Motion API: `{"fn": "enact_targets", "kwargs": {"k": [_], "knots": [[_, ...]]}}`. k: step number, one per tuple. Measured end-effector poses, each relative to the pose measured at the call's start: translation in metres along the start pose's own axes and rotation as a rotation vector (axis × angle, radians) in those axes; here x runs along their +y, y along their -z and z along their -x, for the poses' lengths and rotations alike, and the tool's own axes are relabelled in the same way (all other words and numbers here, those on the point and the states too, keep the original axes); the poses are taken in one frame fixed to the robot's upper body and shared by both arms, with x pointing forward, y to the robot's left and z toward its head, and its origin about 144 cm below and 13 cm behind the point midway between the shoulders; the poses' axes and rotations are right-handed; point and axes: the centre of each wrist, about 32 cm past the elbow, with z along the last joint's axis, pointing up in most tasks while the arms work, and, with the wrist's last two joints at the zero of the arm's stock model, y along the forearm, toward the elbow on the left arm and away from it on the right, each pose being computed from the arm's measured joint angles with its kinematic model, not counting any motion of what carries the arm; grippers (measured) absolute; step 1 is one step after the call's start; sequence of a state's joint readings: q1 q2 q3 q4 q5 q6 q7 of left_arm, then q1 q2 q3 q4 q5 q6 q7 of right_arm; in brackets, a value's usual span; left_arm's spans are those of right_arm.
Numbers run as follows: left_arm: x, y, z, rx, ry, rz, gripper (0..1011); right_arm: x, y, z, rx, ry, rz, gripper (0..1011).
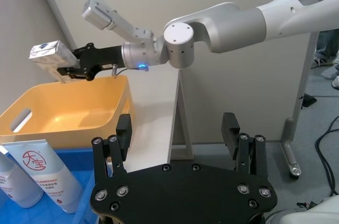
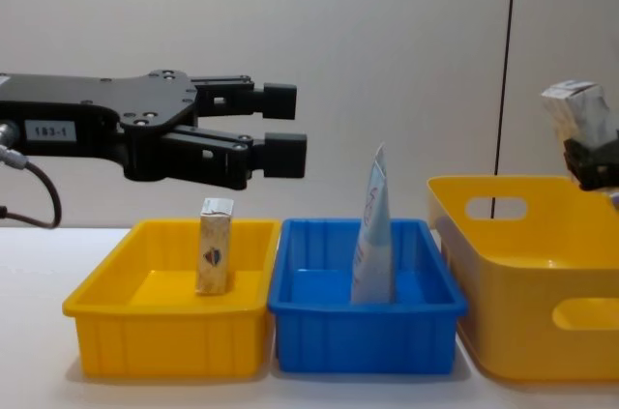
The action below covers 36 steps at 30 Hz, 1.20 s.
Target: Bimanual collaborative sorting of washing and personal care products
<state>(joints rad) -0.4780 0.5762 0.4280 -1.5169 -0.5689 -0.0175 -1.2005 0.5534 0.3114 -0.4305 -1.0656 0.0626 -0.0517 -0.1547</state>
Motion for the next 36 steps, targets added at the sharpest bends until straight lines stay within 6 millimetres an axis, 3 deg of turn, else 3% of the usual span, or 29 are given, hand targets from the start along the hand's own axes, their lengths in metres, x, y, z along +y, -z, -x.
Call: {"fn": "enact_targets", "kwargs": {"k": [23, 36], "knots": [[0.0, 0.0, 0.0, 0.0, 0.0, 0.0, 1002, 0.034, -0.027, 0.02, 0.146, 0.113, 0.133, 351], [0.0, 0.0, 0.0, 0.0, 0.0, 0.0, 1001, 0.044, -0.034, 0.022, 0.193, 0.065, 0.191, 351]]}}
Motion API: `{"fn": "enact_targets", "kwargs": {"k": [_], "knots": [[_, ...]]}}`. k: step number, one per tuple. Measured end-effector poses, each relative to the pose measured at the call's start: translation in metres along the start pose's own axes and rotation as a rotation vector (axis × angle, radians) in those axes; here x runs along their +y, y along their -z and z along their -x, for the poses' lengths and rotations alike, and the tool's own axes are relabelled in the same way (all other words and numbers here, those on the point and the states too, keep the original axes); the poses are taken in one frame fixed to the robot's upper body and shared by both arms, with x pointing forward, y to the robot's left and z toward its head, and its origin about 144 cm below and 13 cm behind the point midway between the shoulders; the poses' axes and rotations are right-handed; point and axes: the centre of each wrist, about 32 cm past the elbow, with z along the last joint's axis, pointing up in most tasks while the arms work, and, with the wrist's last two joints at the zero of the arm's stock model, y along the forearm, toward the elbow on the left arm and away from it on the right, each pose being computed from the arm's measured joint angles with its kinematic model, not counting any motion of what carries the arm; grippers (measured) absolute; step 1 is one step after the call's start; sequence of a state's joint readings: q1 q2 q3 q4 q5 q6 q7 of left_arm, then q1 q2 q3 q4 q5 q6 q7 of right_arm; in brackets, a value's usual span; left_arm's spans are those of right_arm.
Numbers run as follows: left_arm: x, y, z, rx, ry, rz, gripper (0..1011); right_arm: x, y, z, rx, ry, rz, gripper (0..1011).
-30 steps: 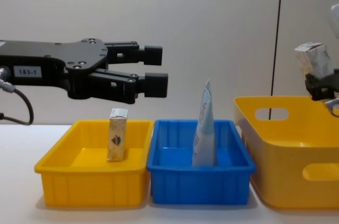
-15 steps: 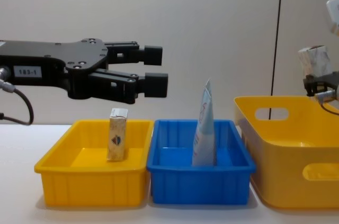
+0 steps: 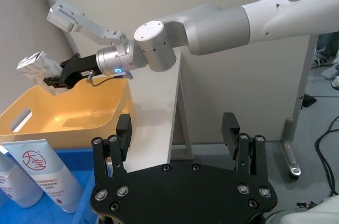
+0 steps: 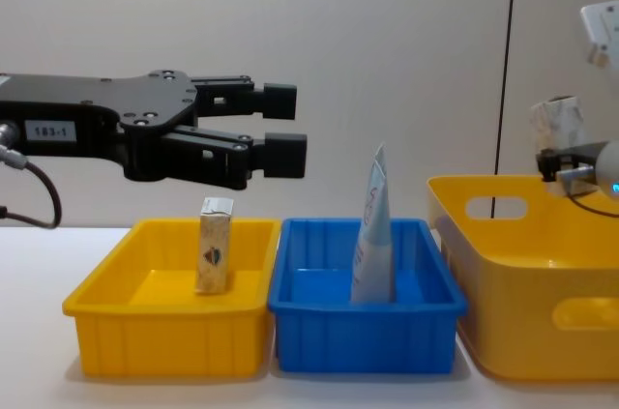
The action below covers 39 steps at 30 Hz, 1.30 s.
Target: Bimanual collaborative sorting of washing and personal care products
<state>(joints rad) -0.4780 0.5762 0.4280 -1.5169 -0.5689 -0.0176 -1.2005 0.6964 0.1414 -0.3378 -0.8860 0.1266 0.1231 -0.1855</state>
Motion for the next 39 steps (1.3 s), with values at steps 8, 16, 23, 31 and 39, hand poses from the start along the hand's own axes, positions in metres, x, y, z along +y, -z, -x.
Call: {"fn": "enact_targets", "kwargs": {"k": [8, 16, 23, 31, 39], "knots": [[0.0, 0.0, 0.0, 0.0, 0.0, 0.0, 1001, 0.005, -0.003, -0.001, 0.007, -0.083, 0.005, 351], [0.0, 0.0, 0.0, 0.0, 0.0, 0.0, 1001, 0.011, -0.007, -0.002, 0.013, -0.129, 0.007, 351], [0.0, 0.0, 0.0, 0.0, 0.0, 0.0, 1001, 0.017, -0.009, 0.001, 0.015, -0.122, 0.038, 351], [0.0, 0.0, 0.0, 0.0, 0.0, 0.0, 1001, 0.022, -0.01, 0.003, 0.006, -0.106, 0.087, 350], [0.0, 0.0, 0.0, 0.0, 0.0, 0.0, 1001, 0.025, -0.009, 0.006, -0.01, -0.105, 0.131, 351]]}}
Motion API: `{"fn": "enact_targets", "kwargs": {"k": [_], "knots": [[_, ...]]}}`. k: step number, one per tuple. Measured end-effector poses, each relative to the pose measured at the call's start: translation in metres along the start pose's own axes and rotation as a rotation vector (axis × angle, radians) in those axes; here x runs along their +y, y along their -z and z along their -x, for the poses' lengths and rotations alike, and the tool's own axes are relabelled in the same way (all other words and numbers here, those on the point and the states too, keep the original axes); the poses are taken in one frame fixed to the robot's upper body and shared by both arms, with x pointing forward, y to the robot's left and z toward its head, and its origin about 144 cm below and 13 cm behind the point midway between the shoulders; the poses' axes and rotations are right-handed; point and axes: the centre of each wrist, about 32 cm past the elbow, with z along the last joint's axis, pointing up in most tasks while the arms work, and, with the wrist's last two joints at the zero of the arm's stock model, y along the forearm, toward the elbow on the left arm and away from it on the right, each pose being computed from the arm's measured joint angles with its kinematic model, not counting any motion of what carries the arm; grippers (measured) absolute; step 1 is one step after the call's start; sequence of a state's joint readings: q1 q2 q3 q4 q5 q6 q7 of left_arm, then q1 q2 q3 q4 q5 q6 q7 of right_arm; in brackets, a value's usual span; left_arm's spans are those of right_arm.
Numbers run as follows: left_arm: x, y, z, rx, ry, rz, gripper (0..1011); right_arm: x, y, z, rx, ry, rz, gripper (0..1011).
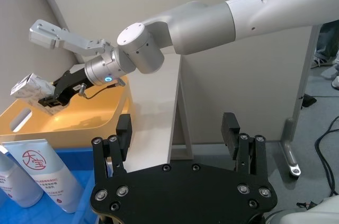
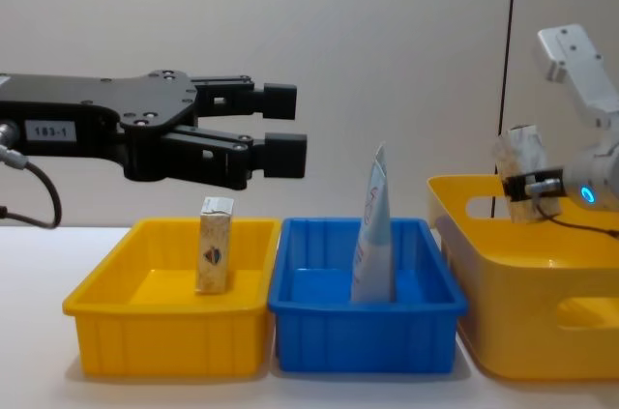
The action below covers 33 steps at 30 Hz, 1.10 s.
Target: Bimanual collaborative sorting of washing and personal care products
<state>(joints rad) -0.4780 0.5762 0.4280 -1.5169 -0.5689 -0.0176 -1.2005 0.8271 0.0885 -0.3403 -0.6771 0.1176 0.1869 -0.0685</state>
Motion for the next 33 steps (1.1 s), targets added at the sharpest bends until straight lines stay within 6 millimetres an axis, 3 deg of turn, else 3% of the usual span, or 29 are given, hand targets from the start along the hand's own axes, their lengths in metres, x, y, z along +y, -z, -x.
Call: {"fn": "enact_targets", "kwargs": {"k": [11, 13, 21, 26, 33], "knots": [[0.0, 0.0, 0.0, 0.0, 0.0, 0.0, 1001, 0.002, 0.0, 0.005, -0.018, -0.004, 0.02, 366], [0.0, 0.0, 0.0, 0.0, 0.0, 0.0, 1001, 0.003, 0.0, 0.006, -0.02, -0.004, 0.019, 473], [0.0, 0.0, 0.0, 0.0, 0.0, 0.0, 1001, 0.002, -0.004, 0.007, -0.021, -0.005, 0.001, 705], [0.0, 0.0, 0.0, 0.0, 0.0, 0.0, 1001, 0.0, -0.007, 0.008, -0.016, -0.006, -0.015, 908], [0.0, 0.0, 0.0, 0.0, 0.0, 0.0, 1001, -0.006, -0.012, 0.009, -0.011, -0.017, -0.041, 1003]]}}
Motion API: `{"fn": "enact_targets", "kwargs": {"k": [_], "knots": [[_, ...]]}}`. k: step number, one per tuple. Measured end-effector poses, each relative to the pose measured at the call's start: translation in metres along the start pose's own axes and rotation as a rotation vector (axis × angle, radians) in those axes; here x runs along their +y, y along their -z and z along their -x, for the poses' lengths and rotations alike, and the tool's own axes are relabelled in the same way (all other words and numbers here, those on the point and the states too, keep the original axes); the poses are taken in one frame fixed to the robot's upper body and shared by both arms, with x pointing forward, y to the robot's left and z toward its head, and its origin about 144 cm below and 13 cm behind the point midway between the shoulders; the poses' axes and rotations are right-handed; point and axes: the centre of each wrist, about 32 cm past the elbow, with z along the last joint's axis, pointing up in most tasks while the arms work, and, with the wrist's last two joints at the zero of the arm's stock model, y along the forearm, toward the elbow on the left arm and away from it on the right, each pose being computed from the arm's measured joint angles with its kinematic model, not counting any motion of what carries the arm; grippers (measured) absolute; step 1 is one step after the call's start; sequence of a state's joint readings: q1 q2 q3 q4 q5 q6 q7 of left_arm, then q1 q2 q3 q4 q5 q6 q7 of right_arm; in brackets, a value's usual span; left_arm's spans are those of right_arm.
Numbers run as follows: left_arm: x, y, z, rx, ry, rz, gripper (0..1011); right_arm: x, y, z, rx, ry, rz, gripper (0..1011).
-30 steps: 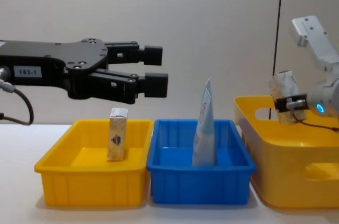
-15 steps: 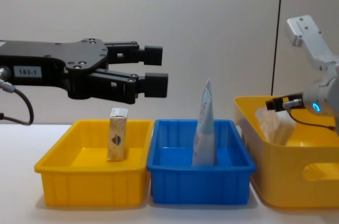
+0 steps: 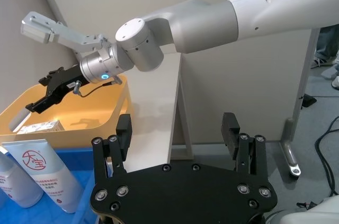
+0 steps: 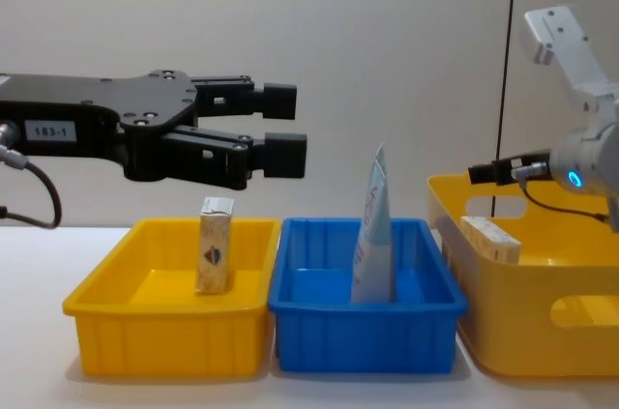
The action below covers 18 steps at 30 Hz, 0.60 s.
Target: Bimanual collaborative sorting of washing and personal care products
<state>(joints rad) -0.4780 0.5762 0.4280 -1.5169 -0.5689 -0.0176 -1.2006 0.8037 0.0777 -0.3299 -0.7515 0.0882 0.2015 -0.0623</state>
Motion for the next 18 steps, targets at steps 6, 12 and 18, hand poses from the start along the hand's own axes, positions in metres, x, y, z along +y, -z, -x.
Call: {"fn": "enact_targets", "kwargs": {"k": [6, 12, 18], "knots": [[0.0, 0.0, 0.0, 0.0, 0.0, 0.0, 1001, -0.01, -0.004, 0.001, 0.001, -0.02, -0.024, 1003], [0.0, 0.0, 0.0, 0.0, 0.0, 0.0, 1001, -0.029, -0.006, 0.004, 0.005, -0.051, -0.061, 1004], [0.0, 0.0, 0.0, 0.0, 0.0, 0.0, 1001, -0.055, -0.005, 0.009, 0.007, -0.089, -0.098, 1004]]}}
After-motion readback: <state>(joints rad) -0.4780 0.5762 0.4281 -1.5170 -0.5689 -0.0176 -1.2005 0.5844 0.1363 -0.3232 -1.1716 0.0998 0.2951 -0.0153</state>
